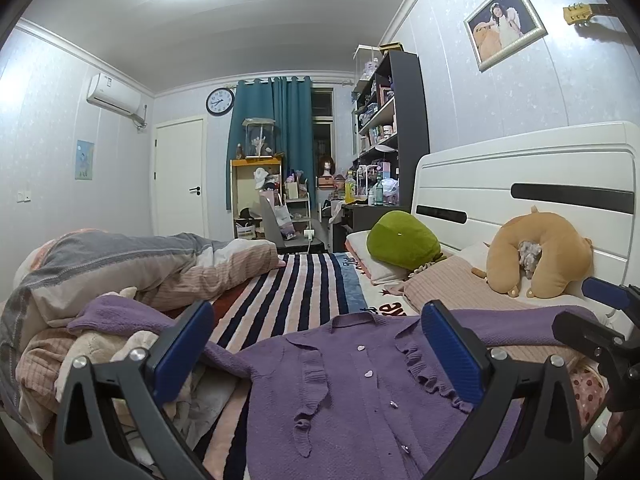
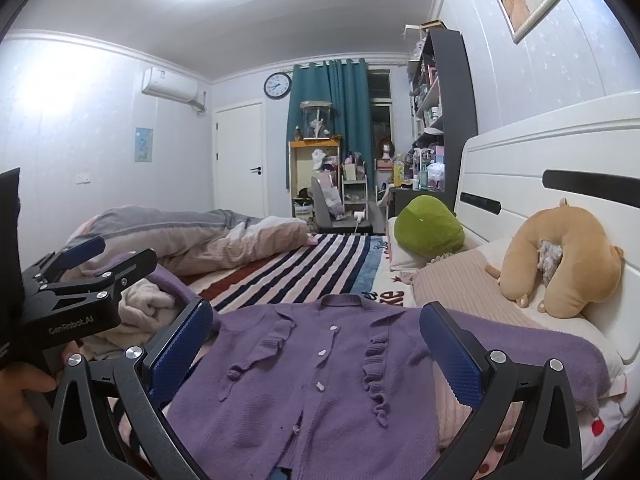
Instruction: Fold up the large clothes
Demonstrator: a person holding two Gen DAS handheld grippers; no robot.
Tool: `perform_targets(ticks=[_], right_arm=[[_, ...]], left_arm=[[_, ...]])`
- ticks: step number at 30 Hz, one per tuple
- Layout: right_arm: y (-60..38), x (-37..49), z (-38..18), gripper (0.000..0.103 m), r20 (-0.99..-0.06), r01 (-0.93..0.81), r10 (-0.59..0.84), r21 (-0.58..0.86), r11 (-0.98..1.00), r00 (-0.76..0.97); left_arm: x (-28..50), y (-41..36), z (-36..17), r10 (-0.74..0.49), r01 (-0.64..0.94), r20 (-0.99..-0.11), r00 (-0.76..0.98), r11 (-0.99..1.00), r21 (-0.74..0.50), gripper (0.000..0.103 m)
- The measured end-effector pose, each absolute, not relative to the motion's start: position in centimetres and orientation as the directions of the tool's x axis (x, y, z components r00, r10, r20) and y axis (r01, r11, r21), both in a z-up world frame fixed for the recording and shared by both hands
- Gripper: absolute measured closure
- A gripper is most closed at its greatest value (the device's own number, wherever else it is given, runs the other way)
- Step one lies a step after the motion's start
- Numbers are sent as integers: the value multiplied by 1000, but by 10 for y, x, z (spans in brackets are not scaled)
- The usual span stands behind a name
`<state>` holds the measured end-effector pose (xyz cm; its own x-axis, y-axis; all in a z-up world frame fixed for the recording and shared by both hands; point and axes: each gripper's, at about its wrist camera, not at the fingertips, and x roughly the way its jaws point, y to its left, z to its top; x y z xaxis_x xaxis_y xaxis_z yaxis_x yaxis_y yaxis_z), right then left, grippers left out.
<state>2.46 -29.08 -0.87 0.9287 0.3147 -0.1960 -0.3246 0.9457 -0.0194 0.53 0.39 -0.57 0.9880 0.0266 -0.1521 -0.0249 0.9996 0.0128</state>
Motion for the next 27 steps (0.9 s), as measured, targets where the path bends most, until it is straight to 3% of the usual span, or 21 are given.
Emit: perform_targets(ticks=[17,27], right_arm=[[-279,21,-6,0,-175,-316,303,-51,947,937],[-265,39,-1,0,-214,-321,309,-21,947,927]], left_arm=[[6,7,-6,28,-27,-160,987,1000,8,1],[24,36,-14,0,-1,-218,976,1000,-2,1]])
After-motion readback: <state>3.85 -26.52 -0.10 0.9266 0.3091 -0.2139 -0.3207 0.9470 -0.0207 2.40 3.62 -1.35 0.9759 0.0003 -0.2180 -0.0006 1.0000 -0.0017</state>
